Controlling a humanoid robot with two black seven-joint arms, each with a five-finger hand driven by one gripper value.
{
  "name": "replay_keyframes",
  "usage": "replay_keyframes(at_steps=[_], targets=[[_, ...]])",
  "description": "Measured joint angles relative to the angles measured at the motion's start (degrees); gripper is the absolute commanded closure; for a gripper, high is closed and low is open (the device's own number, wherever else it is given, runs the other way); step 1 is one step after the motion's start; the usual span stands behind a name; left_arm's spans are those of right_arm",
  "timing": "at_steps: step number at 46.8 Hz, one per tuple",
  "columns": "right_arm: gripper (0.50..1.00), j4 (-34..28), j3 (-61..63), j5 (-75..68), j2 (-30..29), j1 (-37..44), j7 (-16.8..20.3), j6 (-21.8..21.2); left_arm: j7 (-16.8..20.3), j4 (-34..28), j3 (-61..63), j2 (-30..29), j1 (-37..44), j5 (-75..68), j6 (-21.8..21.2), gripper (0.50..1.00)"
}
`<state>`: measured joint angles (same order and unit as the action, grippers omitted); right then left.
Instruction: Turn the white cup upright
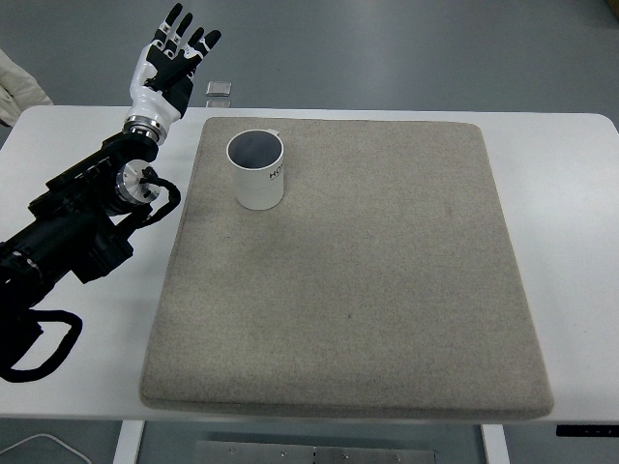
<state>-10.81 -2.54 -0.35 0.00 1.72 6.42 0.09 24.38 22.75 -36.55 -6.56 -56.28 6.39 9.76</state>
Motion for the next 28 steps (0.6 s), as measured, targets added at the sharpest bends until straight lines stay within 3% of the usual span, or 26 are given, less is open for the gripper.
replay_keyframes(at_steps=[13,28], targets=[[0.570,-0.01,0.00,0.07,0.00,-0.02,0.00,0.00,-14.67,-1.15,-3.99,0.09,-0.34,8.84,0.10,0.506],[0.570,-0.01,0.07,-0.01,0.00,-0.02,-0.08,0.00,-18.63,-1.26,-5.68,0.26,-0.34,12.69,0.02,0.506]])
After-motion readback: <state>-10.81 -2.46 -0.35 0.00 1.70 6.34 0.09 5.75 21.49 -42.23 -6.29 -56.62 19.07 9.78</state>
